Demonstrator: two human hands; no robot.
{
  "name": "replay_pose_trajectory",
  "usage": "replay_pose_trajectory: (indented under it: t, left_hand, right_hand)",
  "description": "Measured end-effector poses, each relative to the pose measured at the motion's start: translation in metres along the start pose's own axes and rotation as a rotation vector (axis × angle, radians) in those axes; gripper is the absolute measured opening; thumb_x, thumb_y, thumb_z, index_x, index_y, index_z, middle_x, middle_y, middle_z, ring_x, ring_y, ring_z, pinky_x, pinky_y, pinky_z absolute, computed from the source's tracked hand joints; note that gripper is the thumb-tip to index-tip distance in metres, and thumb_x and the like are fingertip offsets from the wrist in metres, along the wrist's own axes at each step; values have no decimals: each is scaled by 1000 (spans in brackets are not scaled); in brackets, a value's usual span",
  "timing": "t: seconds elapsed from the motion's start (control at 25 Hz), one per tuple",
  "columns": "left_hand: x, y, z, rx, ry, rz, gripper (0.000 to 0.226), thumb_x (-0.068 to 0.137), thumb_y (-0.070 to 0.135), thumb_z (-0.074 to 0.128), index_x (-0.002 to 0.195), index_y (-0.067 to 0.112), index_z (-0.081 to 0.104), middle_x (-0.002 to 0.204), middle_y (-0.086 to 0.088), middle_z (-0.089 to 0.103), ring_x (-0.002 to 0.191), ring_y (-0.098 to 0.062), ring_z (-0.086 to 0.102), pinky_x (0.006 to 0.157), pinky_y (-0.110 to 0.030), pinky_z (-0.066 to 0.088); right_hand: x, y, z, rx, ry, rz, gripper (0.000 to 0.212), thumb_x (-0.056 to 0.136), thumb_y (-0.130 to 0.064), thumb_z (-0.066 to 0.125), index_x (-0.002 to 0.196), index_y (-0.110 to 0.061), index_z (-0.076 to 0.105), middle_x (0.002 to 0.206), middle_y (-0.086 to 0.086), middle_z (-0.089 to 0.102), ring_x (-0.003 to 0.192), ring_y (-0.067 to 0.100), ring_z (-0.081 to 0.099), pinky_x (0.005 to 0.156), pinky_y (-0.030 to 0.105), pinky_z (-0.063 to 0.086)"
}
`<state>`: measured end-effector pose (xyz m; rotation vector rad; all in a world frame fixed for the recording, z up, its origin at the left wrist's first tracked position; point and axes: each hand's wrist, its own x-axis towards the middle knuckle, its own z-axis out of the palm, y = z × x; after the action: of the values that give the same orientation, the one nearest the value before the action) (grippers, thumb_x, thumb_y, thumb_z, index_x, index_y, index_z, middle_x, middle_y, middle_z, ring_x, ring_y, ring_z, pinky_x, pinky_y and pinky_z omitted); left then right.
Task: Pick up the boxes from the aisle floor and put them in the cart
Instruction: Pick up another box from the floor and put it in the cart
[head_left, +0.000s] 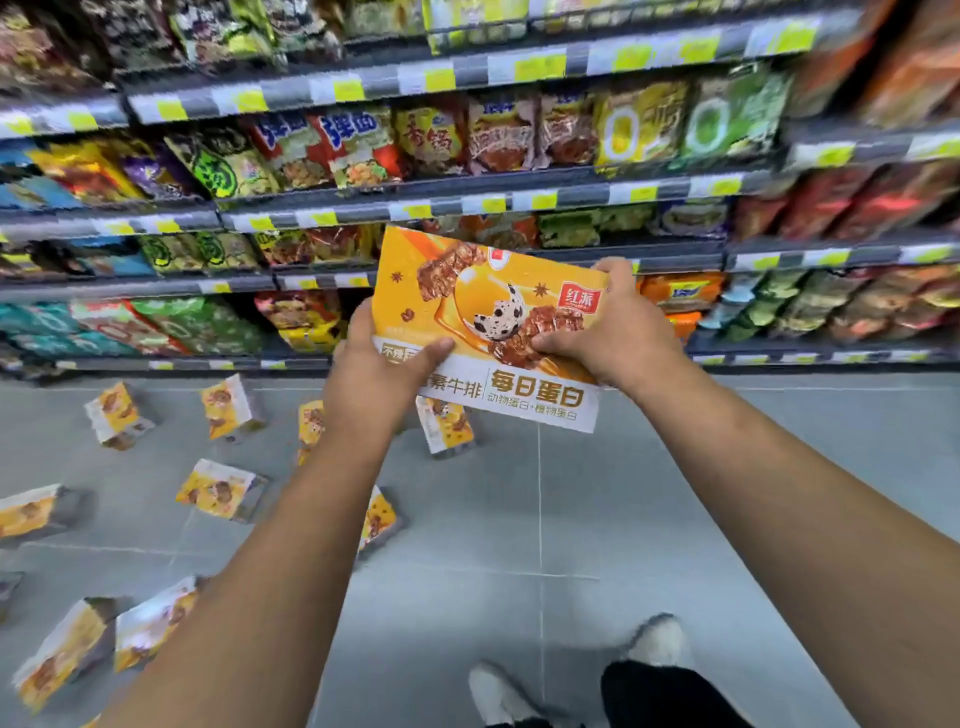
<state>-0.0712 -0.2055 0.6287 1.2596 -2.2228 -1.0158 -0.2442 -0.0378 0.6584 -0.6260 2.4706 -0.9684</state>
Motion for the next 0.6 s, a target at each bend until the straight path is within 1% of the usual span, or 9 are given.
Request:
replay_pose_trajectory:
  t: [0.12, 0.2, 0.28, 0.36, 0.52, 0.6]
  left_hand:
    - [-5, 60, 72, -13, -100, 85, 92, 51, 84, 62, 130, 44, 39, 111, 7, 66, 104, -22, 63, 85, -46, 54]
    - [-9, 97, 115, -11, -154, 117, 93, 51, 86, 62, 131, 44, 39, 111, 7, 67, 104, -22, 63, 85, -46, 54]
    - [-16, 139, 166, -15, -223, 165, 90, 52, 86, 63, 129, 46, 40, 110, 8, 67, 102, -22, 64, 85, -46, 54]
    - [-25, 182, 214, -27, -283, 216, 87, 53, 84, 64, 128, 46, 40, 108, 9, 68, 100, -22, 64, 83, -45, 54]
    - [-42, 257, 293, -10, -378, 325, 91, 56, 79, 67, 134, 41, 38, 111, 5, 67, 103, -24, 63, 85, -45, 53]
    - [-50, 293, 334, 3, -434, 365, 95, 50, 83, 63, 133, 43, 38, 113, 4, 66, 105, -25, 62, 87, -46, 53]
  right_hand:
    - [4, 61, -65, 30, 93, 94, 89, 64, -52, 83, 131, -30, 30, 100, -4, 55, 91, 24, 57, 72, 33, 41]
    - [9, 99, -103, 45, 127, 144, 90, 63, -53, 84, 131, -30, 29, 104, -3, 59, 95, 25, 60, 74, 34, 43]
    - [13, 140, -149, 56, 170, 190, 91, 64, -53, 83, 132, -29, 28, 108, -2, 61, 95, 24, 59, 73, 33, 42]
    - [14, 181, -195, 60, 221, 230, 90, 64, -53, 83, 132, -28, 28, 107, -2, 62, 95, 25, 60, 72, 33, 41]
    - [7, 247, -270, 91, 320, 314, 92, 66, -52, 83, 134, -28, 27, 109, -3, 62, 98, 24, 61, 75, 34, 44]
    - [3, 280, -304, 116, 383, 358, 91, 65, -51, 83, 133, -29, 27, 108, -3, 63, 97, 25, 62, 80, 37, 49]
